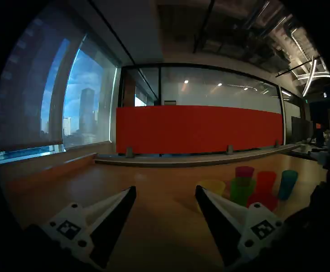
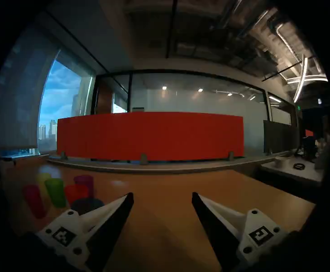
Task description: Pour water
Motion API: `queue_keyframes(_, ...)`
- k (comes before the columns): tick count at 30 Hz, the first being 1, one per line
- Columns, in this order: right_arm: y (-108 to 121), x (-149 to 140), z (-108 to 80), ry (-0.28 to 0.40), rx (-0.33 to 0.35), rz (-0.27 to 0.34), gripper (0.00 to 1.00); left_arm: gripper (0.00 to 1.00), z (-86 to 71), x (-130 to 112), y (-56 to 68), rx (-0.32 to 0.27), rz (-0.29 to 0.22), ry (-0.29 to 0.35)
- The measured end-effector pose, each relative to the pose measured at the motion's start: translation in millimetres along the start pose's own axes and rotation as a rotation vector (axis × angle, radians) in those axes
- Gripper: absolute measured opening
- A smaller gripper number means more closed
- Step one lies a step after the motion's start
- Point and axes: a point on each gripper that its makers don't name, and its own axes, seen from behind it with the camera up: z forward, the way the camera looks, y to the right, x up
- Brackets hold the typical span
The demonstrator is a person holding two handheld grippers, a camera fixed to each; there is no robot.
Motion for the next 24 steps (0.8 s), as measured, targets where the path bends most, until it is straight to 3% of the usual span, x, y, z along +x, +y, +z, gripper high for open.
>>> queue_keyframes(14,-0.7,-0.4,0.1,0.001,0.007,-0.002,1.0,0.97,-1.6,0.9,3.2,-0.021,0.0,0.002)
queue_keyframes(24,2.1,-4.7,-1.0,-0.029,0.004,-0.002,0.99,0.97,0.0,0.9,-5.3,0.001,0.009,-0.014)
